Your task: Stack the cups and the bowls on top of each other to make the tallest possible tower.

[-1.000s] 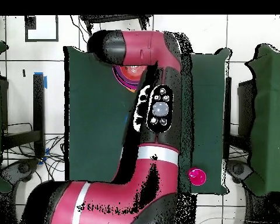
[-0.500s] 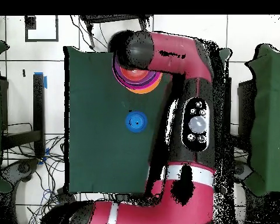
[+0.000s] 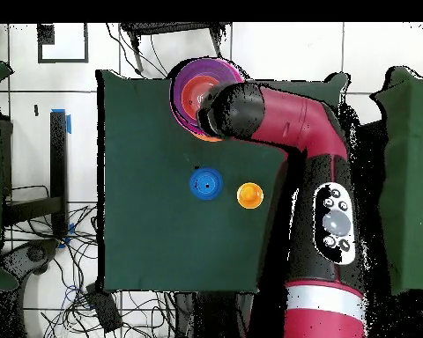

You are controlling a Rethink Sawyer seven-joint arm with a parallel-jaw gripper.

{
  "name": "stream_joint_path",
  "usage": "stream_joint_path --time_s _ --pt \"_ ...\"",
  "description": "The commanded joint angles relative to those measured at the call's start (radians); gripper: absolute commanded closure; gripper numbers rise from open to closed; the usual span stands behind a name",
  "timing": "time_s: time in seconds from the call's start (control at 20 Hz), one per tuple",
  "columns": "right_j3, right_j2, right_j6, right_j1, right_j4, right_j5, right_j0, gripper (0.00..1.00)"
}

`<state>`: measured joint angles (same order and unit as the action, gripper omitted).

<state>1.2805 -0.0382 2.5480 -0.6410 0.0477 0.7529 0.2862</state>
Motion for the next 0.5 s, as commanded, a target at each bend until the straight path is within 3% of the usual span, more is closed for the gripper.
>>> stream_joint_path --time_s 0.05,0.5 --pt "0.272 -0.145 -0.193 -0.009 0.056 -0.117 0.030 0.00" --pt "0.362 -0.162 -0.179 -0.013 0.094 -0.175 0.078 0.00"
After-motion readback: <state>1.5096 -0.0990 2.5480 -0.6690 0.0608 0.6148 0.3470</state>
